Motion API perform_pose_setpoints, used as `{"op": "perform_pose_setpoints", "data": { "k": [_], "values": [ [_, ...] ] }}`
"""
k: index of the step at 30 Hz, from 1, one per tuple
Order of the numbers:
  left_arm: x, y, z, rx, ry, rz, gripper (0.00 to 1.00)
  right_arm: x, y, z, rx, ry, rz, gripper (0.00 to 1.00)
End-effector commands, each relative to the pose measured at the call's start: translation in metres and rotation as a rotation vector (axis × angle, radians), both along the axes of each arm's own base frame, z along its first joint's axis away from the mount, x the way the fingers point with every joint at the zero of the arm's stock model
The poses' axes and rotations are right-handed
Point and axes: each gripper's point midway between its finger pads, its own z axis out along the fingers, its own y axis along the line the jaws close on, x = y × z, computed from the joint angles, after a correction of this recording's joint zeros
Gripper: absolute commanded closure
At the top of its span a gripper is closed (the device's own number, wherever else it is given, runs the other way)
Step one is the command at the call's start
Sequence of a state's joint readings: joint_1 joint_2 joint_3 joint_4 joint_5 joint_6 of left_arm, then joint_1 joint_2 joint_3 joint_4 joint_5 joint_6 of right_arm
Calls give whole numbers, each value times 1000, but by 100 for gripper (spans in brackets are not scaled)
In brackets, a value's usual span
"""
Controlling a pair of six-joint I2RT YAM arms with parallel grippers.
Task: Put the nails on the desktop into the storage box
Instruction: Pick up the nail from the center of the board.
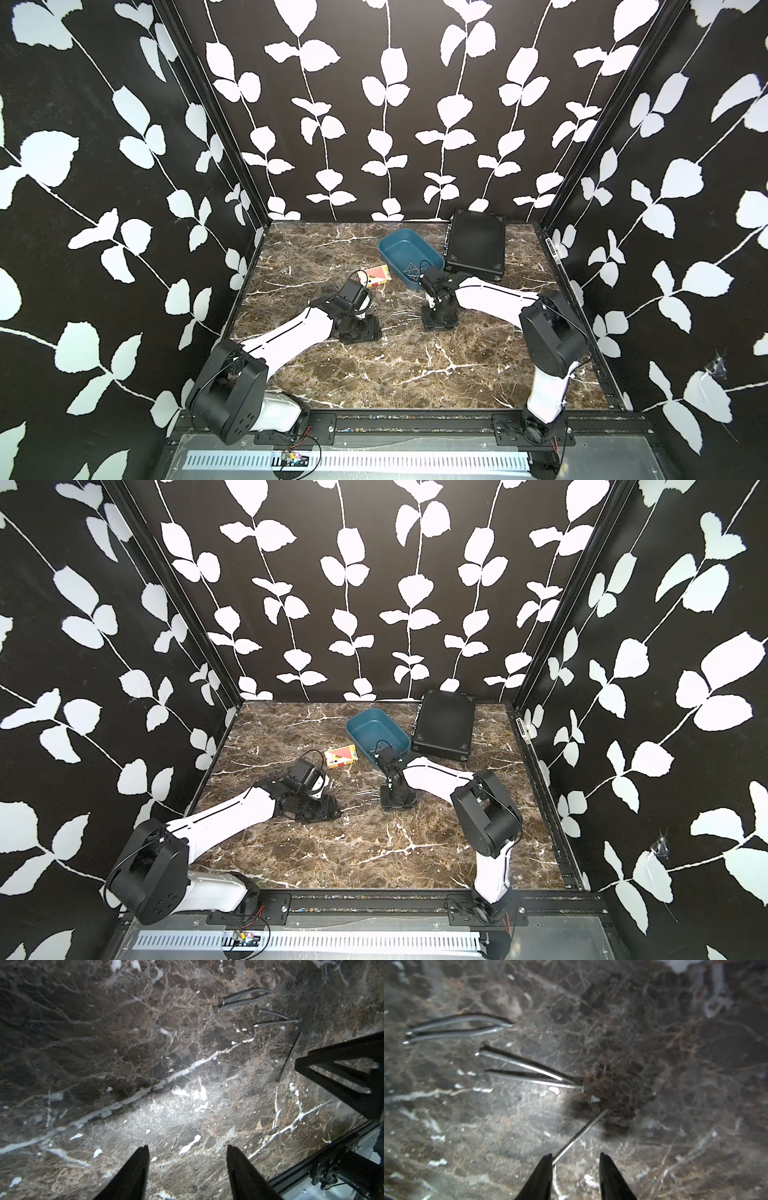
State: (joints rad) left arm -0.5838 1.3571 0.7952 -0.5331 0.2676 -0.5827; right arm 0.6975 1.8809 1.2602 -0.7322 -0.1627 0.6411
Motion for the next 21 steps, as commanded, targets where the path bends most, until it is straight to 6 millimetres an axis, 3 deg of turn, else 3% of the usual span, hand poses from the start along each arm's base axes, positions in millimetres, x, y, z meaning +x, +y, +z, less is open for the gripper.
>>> {"op": "perform_pose_setpoints", "data": {
  "k": [1, 4, 8, 13, 17, 21],
  "values": [
    [-5, 5, 2, 19, -7, -5, 38, -3, -3, -13, -59, 14, -7, 60],
    [-5, 6, 4, 25, -8, -19, 38, -8, -7, -23, -103, 32, 6, 61],
    [-6, 6, 4, 31, -9, -32, 38, -19, -17, -34, -172, 62, 40, 71],
    [-7, 6, 2, 32, -4, -43, 38, -32, -35, -42, -244, 83, 67, 92],
    [-8, 6, 0, 28, -5, -40, 38, -36, -44, -37, -261, 81, 63, 100],
    [-10, 9, 3, 26, -16, -34, 38, -23, -50, -11, -227, 22, 14, 100]
  ]
}}
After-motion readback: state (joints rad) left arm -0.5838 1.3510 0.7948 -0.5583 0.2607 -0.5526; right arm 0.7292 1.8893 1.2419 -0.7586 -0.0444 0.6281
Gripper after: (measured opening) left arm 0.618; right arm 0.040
